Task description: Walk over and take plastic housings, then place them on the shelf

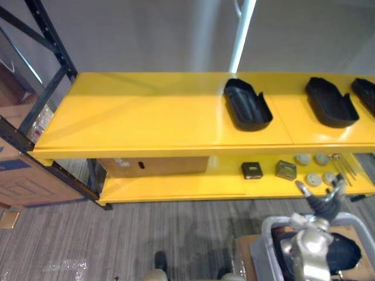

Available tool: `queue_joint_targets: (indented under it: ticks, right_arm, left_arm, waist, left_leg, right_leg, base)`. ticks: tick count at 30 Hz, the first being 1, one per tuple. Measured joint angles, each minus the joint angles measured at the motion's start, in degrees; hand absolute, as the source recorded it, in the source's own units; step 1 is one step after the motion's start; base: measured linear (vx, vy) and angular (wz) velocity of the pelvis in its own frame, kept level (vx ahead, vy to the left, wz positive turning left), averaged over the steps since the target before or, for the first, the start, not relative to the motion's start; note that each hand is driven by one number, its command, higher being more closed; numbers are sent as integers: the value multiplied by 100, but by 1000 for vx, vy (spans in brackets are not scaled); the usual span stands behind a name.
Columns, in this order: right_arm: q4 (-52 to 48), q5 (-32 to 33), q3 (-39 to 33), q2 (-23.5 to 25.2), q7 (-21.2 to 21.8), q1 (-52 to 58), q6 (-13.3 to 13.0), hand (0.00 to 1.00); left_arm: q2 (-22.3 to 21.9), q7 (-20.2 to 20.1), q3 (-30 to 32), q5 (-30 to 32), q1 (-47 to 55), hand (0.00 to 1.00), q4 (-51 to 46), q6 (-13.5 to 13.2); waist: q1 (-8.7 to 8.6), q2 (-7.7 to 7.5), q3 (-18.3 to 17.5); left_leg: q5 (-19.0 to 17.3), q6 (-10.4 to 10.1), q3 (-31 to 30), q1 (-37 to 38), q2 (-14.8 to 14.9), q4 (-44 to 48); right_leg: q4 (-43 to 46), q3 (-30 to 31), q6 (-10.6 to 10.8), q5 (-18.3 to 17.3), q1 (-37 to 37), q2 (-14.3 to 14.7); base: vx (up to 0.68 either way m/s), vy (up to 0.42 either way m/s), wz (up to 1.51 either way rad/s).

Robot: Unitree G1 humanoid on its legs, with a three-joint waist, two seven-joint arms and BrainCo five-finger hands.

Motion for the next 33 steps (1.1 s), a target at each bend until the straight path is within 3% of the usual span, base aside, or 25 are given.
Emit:
queue_joint_targets:
  ticks: [3,4,9,13,18,23,28,33]
  right_arm:
    - [139,19,313,192,-30,33,-2,0]
    - [1265,136,620,520,-368,137,-71,0]
    - [1258,141,602,515,-357,133,-71,0]
    - [1167,322,400,352,-48,-115,-71,0]
    - [633,700,-53,-229,621,-588,-48,0]
    - [584,906,-188,-365,1120,-599,-26,0]
    - [584,890,-171,-359,1149,-581,-26,0]
    - [495,656,-175,-367,1114,-556,-22,0]
  left_arm:
    - [-17,64,36,-14,-11,0,-1,28]
    - [-45,90,204,-185,32,0,41,127]
    - [-43,88,261,-190,37,0,37,124]
    - [-8,65,360,-226,45,0,-8,125]
    - [-7,-49,370,-401,51,0,-99,133]
    - [0,-163,354,-186,41,0,-99,208]
    - [88,-191,280,447,24,0,-193,285]
    - [218,-283,128,787,-9,0,-188,348]
  waist:
    - [60,2,-5]
    - [96,-213,-100]
    - [96,-234,-92]
    - [101,-285,-63]
    - [110,-319,49]
    - [79,-308,85]
    - [57,-290,86]
    - [23,-268,75]
  left_leg:
    - [-44,6,-2,72,-12,-1]
    - [-331,22,-33,283,-227,-4]
    - [-331,22,-28,283,-226,-3]
    - [-337,16,-4,214,-202,0]
    - [-324,-3,47,46,-163,5]
    - [-343,-21,116,98,-162,12]
    - [-370,-35,158,226,-165,31]
    - [-485,-70,547,429,-130,36]
  right_leg:
    - [-26,-23,-10,-24,84,-11]
    - [-15,-183,-144,-234,371,-197]
    - [-14,-178,-143,-233,369,-197]
    - [-14,-129,-133,-227,258,-180]
    - [-95,-1,-46,-156,63,-138]
    - [-99,12,-45,-155,85,-136]
    - [-95,24,-51,-152,164,-144]
    - [-92,468,-66,-111,78,-132]
  base:
    - [5,1,1]
    - [0,0,0]
    - [0,0,0]
    - [-1,0,-4]
    - [9,3,-9]
    - [64,-9,-6]
    - [33,-1,-7]
    - [-24,24,-42]
